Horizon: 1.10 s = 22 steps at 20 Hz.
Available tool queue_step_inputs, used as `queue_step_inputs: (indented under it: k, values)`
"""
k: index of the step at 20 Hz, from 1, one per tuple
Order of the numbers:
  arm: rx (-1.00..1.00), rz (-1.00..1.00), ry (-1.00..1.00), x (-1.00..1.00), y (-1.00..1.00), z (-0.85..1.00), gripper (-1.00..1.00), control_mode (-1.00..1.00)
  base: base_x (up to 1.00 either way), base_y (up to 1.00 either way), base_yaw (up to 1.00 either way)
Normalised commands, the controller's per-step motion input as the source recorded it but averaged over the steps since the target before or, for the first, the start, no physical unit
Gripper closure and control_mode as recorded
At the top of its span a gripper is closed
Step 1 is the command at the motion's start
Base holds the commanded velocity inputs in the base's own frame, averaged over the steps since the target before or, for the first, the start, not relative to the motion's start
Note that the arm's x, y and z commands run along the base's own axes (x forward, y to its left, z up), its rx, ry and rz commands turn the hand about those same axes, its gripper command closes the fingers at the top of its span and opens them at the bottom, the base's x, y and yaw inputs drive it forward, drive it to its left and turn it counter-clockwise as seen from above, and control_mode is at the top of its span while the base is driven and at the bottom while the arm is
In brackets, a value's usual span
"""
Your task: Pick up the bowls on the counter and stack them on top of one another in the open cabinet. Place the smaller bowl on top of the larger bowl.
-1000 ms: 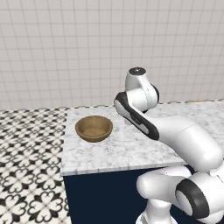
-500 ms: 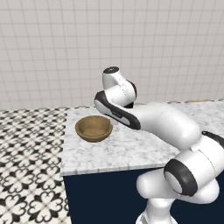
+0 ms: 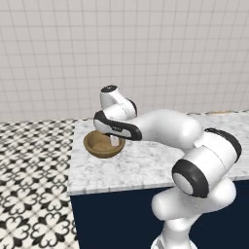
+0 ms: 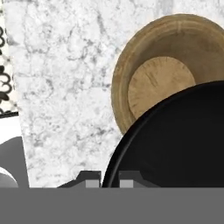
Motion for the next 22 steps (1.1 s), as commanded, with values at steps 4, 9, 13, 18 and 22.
queue_step_inputs:
  k: [4,9,13,18,22]
  values:
    - [0.00,0.08,0.03,0.31,0.20,-0.57,1.00,-1.00,0.00,0.00,0.00]
    - [0.01,0.02,0.00,0.58,0.24,-0.40,1.00,-1.00,0.00,0.00,0.00]
    - [0.01,0.02,0.07,0.38,0.34,-0.46,1.00,-1.00,0.00,0.00,0.00]
    - [0.00,0.03,0.06,0.23,0.18,-0.34,1.00,-1.00,0.00,0.00,0.00]
    - [0.00,0.00,0.00,0.23,0.04,-0.09,1.00,-1.00,0.00,0.00,0.00]
